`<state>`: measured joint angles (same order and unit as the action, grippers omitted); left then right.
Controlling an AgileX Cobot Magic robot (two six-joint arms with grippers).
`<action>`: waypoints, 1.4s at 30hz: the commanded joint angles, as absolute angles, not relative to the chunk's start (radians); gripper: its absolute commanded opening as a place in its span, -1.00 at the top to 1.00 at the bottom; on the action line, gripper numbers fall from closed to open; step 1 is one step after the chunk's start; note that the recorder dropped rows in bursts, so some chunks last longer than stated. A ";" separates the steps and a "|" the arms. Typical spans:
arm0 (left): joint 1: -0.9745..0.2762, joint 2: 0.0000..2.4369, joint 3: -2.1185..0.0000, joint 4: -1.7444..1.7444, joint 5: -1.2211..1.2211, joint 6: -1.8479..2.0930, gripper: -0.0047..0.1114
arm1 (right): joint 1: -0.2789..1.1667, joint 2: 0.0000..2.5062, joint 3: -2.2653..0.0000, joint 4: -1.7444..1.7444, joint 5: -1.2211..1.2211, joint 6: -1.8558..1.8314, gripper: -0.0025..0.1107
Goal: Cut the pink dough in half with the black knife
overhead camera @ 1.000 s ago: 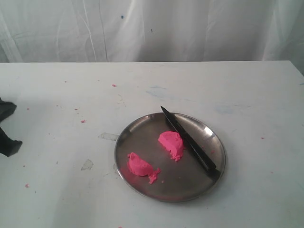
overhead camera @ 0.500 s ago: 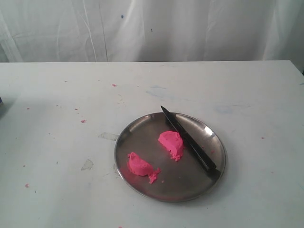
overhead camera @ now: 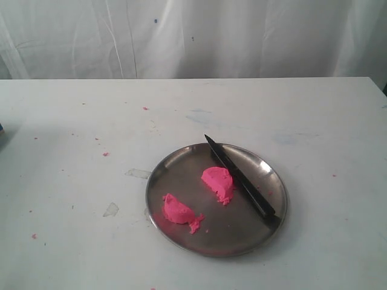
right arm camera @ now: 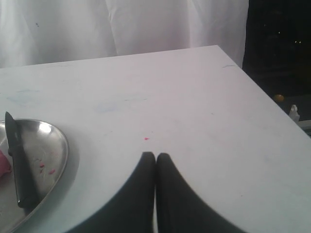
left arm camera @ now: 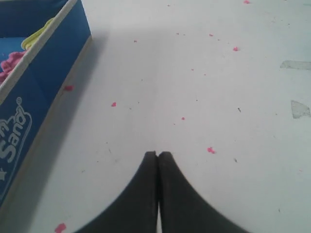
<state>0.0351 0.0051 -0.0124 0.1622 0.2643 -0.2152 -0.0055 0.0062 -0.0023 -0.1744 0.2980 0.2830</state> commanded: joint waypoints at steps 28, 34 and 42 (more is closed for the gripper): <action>0.080 0.000 0.000 0.145 0.336 -0.231 0.92 | -0.010 0.000 0.000 -0.175 0.291 0.272 0.96; 0.130 0.000 0.000 0.209 0.336 -0.231 0.92 | -0.010 0.000 0.000 -0.175 0.291 0.272 0.96; 0.125 0.000 0.000 0.214 0.336 -0.231 0.92 | -0.010 0.000 0.000 -0.175 0.291 0.272 0.96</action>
